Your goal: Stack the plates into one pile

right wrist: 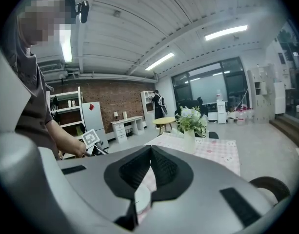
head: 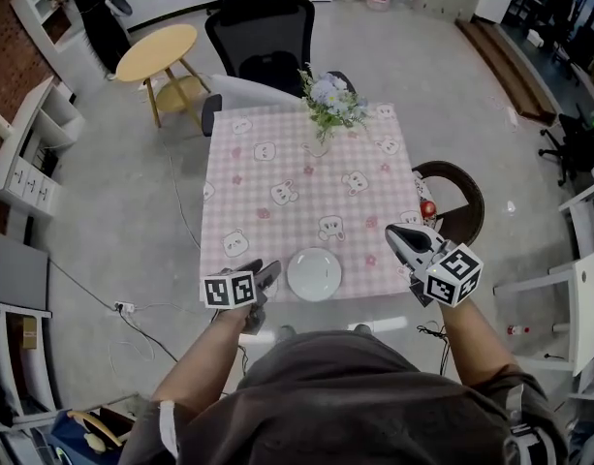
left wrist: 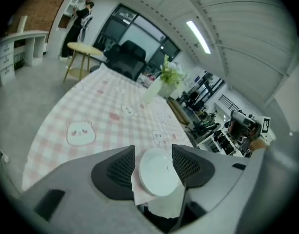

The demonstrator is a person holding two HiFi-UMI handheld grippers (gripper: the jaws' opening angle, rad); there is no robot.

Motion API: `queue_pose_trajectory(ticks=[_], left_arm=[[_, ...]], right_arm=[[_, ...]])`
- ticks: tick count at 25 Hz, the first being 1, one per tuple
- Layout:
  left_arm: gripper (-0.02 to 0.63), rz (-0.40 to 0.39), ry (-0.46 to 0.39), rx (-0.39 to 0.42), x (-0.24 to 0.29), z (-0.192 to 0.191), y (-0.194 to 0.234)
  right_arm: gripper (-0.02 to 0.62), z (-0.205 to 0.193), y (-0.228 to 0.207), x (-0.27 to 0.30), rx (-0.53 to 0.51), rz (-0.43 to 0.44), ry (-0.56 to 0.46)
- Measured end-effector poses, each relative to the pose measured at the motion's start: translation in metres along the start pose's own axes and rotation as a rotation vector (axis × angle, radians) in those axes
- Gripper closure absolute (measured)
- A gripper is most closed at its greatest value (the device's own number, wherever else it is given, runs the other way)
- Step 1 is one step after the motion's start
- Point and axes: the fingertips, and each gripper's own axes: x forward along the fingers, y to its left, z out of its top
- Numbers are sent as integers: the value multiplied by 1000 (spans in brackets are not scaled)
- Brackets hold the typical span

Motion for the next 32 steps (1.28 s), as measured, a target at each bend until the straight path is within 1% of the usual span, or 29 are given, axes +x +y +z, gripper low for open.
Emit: queue_pose_trajectory(ticks=[2, 6, 8, 11, 13, 15, 18, 21, 26, 32], left_arm=[[384, -10, -94, 78, -18, 30, -11], [472, -70, -316, 218, -59, 89, -44], [505, -80, -413, 302, -80, 113, -59], [554, -88, -533, 417, -107, 142, -83], [588, -95, -605, 463, -121, 157, -96], [600, -98, -661, 496, -133, 167, -106], [600, -94, -695, 515, -139, 171, -113], [600, -70, -683, 529, -132, 168, -114], [600, -70, -677, 521, -131, 162, -116], [600, -67, -675, 534, -131, 161, -119]], right_arm=[[600, 8, -3, -1, -12, 3, -13], [600, 24, -11, -5, -33, 4, -41], [600, 31, -15, -8, -43, 0, -52], [600, 38, -20, -12, -55, -8, -66], [600, 42, -22, -14, -59, -12, -75], [600, 46, -24, -14, -60, -19, -86], [600, 51, -26, -15, -67, -37, -97], [601, 53, -28, -14, -70, -45, -103], [601, 56, -27, -16, -79, -47, -107], [601, 57, -27, -16, -84, -43, -104]])
